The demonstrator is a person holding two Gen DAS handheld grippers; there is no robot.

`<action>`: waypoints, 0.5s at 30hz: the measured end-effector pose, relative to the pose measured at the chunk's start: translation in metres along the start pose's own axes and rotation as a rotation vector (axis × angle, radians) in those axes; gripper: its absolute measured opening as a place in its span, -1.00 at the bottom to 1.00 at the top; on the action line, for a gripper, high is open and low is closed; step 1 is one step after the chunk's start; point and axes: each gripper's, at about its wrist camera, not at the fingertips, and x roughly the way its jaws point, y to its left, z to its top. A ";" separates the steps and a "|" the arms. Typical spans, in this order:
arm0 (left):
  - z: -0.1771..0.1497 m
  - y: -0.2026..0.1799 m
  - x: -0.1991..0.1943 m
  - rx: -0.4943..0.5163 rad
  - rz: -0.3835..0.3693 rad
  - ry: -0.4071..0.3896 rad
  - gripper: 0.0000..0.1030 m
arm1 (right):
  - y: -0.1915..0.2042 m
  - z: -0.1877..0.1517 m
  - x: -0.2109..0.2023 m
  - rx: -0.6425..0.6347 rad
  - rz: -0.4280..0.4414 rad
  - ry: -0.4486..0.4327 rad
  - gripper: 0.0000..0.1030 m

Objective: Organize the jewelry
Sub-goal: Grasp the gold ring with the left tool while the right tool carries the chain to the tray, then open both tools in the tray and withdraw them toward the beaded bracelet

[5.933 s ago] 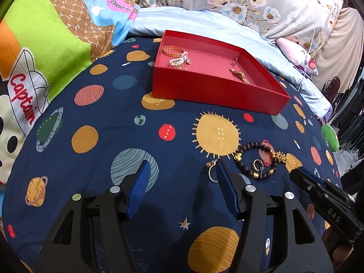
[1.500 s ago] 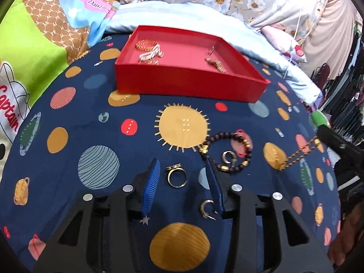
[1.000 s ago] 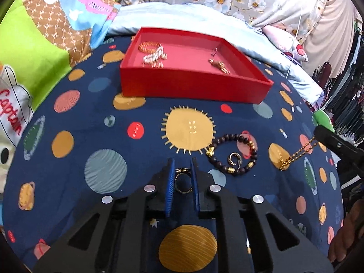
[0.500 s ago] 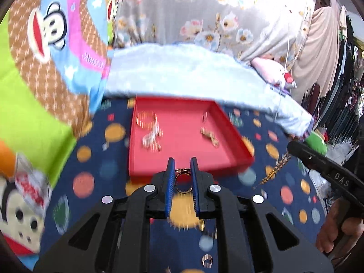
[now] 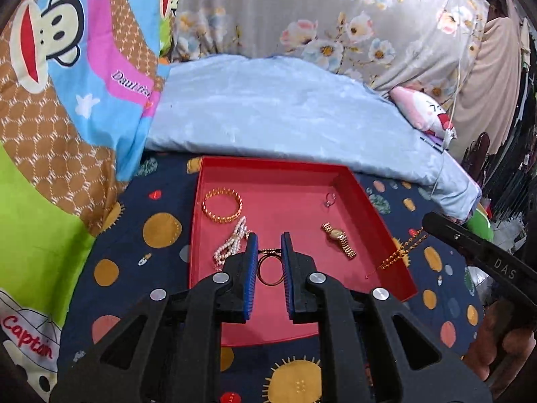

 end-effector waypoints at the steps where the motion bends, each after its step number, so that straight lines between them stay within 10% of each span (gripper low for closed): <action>1: -0.002 0.001 0.006 -0.001 0.008 0.010 -0.74 | -0.002 -0.002 0.005 0.002 -0.005 0.009 -0.83; 10: -0.011 0.012 0.034 -0.024 0.029 0.054 -0.72 | -0.013 -0.014 0.028 0.016 -0.017 0.051 -0.80; 15: -0.012 0.017 0.032 -0.043 0.078 0.038 0.05 | -0.008 -0.015 0.027 -0.002 -0.029 0.035 -0.76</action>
